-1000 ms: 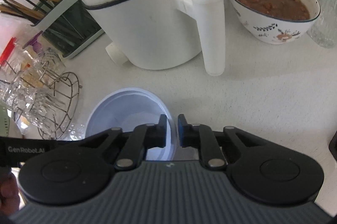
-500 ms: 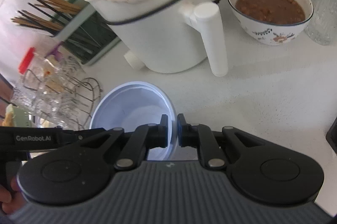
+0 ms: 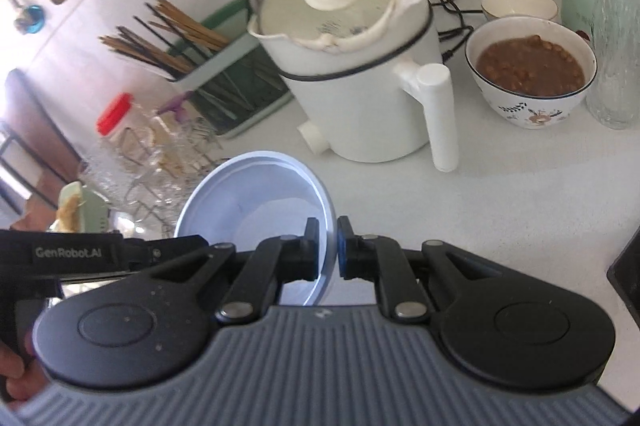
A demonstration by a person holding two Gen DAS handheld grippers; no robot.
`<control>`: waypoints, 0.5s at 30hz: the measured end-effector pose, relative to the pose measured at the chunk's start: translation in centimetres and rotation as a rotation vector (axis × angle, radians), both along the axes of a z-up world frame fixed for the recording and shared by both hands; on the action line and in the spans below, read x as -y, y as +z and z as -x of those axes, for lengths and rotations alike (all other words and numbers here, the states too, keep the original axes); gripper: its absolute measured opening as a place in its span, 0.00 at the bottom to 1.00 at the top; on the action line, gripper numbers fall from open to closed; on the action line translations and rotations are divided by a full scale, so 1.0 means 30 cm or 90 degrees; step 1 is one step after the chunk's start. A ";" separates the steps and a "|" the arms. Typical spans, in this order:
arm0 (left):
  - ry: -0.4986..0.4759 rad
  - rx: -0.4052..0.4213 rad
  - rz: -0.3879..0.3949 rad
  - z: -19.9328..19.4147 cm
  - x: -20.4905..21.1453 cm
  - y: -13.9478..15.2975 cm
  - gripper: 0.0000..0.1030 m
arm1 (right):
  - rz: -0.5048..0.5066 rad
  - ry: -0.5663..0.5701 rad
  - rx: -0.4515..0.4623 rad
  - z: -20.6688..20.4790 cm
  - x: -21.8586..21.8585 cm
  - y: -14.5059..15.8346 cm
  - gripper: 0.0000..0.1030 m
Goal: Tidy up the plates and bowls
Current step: 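Close the left tool on the light blue bowl rim and lift it, then carry the light blue bowl and lower it into the translucent bowl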
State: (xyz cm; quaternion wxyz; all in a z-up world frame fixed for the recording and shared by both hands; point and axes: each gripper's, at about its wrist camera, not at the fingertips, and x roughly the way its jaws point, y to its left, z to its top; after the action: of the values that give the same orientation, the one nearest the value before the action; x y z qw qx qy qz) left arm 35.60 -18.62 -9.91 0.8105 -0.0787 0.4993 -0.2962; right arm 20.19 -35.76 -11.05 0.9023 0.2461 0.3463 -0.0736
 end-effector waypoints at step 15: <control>0.025 0.025 0.013 0.155 -0.122 0.144 0.10 | -0.022 0.018 0.045 0.141 -0.084 0.121 0.11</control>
State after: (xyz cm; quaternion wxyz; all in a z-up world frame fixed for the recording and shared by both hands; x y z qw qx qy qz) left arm 30.96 -14.96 -5.59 0.8249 -0.0907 0.4786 -0.2867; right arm 15.96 -33.22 -7.41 0.9104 0.2593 0.3191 -0.0458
